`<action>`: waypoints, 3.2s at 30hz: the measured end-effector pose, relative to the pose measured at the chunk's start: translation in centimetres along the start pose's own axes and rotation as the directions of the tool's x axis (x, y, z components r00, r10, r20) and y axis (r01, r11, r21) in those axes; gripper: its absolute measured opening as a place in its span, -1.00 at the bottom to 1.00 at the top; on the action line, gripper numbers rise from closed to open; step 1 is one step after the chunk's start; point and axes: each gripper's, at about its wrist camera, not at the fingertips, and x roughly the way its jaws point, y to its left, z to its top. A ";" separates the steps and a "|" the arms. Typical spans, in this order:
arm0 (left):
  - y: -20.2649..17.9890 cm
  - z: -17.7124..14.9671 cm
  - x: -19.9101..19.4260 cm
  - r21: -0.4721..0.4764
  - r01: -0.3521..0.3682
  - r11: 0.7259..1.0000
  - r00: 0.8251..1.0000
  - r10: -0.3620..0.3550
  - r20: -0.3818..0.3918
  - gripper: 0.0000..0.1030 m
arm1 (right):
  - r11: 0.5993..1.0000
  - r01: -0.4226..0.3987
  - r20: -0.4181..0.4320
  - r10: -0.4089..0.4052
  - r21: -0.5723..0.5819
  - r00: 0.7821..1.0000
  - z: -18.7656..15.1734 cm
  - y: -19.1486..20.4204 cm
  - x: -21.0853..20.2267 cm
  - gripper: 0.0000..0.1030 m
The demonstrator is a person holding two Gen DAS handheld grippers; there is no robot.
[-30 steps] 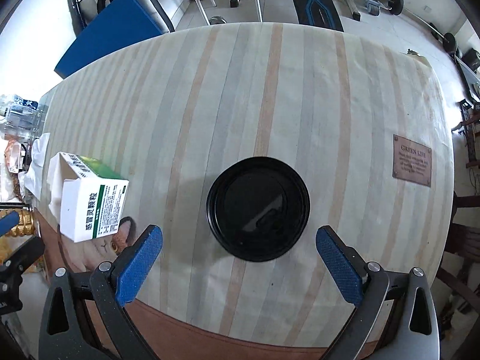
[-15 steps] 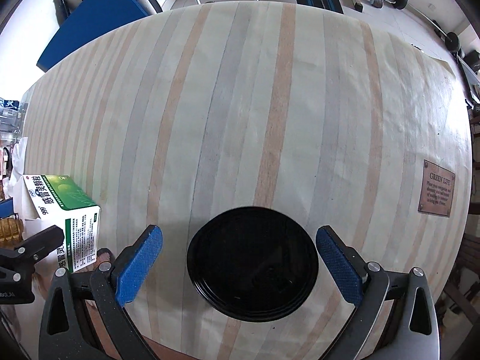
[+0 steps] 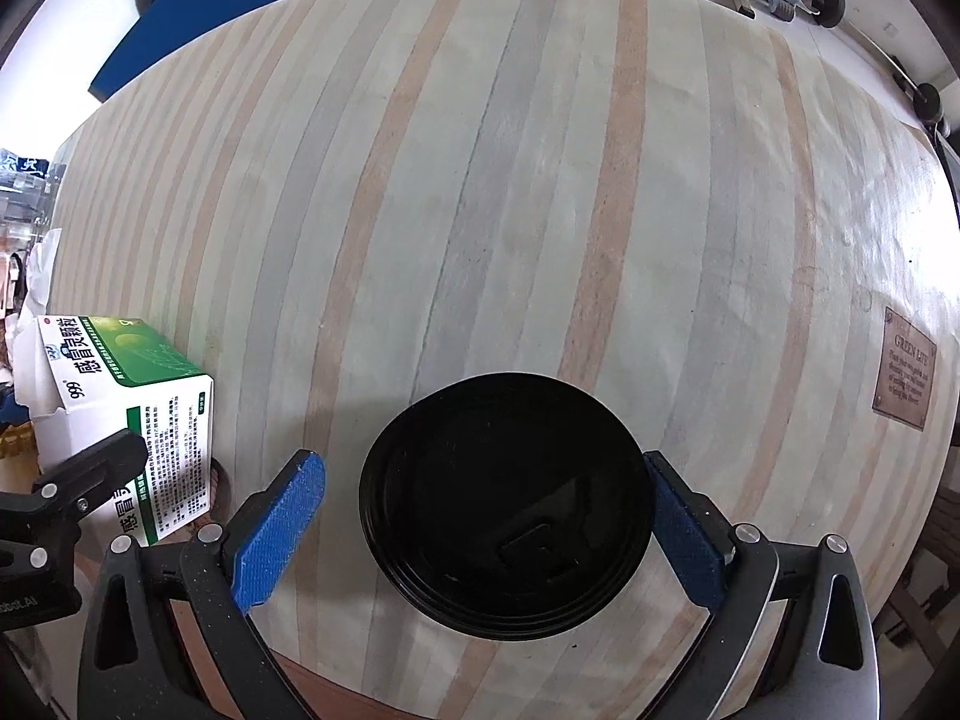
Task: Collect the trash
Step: 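Grasp the green-white medicine box with the left tool while the right tool grasps the black lid, then carry the green box and black lid over the bin and open both tools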
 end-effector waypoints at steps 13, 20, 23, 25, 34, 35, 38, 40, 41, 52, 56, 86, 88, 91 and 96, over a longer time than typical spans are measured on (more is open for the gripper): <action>0.9 -7.8 -2.7 -0.140 0.044 0.989 0.996 -0.033 0.085 0.67 | 0.998 0.042 0.070 -0.038 -0.056 0.997 -4.8 2.3 0.3 0.78; 1.5 -12.6 -6.3 -0.191 0.081 0.978 0.988 -0.053 0.148 0.67 | 0.998 0.020 0.119 -0.014 -0.052 0.993 -7.6 2.3 -1.7 0.78; 2.4 -14.7 -7.8 -0.207 0.098 0.974 0.983 -0.063 0.170 0.67 | 0.998 0.012 0.139 -0.003 -0.067 0.990 -9.4 2.8 -2.6 0.78; 3.0 -16.2 -8.9 -0.216 0.112 0.970 0.980 -0.072 0.187 0.67 | 0.997 0.009 0.154 0.003 -0.080 0.988 -10.9 3.5 -3.6 0.78; 4.4 -23.5 -12.0 -0.259 0.156 0.953 0.958 -0.082 0.275 0.67 | 0.991 -0.024 0.203 0.051 -0.132 0.978 -19.2 5.2 -9.0 0.78; 4.4 -24.7 -12.3 -0.263 0.161 0.951 0.955 -0.083 0.286 0.67 | 0.990 -0.030 0.206 0.058 -0.135 0.977 -19.8 5.2 -9.3 0.78; 4.4 -29.0 -13.2 -0.274 0.174 0.946 0.942 -0.079 0.326 0.67 | 0.989 -0.045 0.221 0.076 -0.143 0.972 -22.5 4.9 -10.8 0.78; 4.6 -32.6 -13.3 -0.278 0.190 0.942 0.933 -0.085 0.350 0.67 | 0.987 -0.056 0.232 0.089 -0.148 0.969 -25.8 4.8 -11.7 0.78; 4.7 -34.7 -13.5 -0.277 0.200 0.940 0.929 -0.092 0.359 0.67 | 0.987 -0.063 0.238 0.097 -0.147 0.966 -27.7 4.9 -12.0 0.78; 4.1 -53.9 -9.1 -0.317 0.274 0.908 0.934 -0.173 0.312 0.67 | 0.981 -0.126 0.159 0.150 -0.151 0.976 -50.5 8.1 -10.0 0.78; 3.9 -58.5 -5.5 -0.354 0.299 0.886 0.941 -0.213 0.262 0.67 | 0.980 -0.135 0.101 0.150 -0.145 0.983 -56.2 8.3 -7.1 0.78; 6.2 -58.2 41.2 -0.543 0.427 0.723 0.880 -0.470 0.067 1.00 | 0.970 -0.238 -0.140 0.231 -0.039 0.963 -61.9 2.0 39.8 0.78; 6.4 -58.5 41.6 -0.549 0.414 0.726 0.886 -0.459 0.063 1.00 | 0.969 -0.241 -0.146 0.231 -0.054 0.962 -61.8 2.0 41.2 0.79; 6.4 -58.8 41.1 -0.550 0.368 0.750 0.910 -0.412 0.048 1.00 | 0.968 -0.243 -0.143 0.232 -0.064 0.962 -61.5 2.2 41.9 0.95; 6.0 -59.5 37.8 -0.540 0.222 0.812 0.973 -0.218 0.073 1.00 | 0.977 -0.189 -0.096 0.180 -0.101 0.979 -61.4 2.5 39.9 1.00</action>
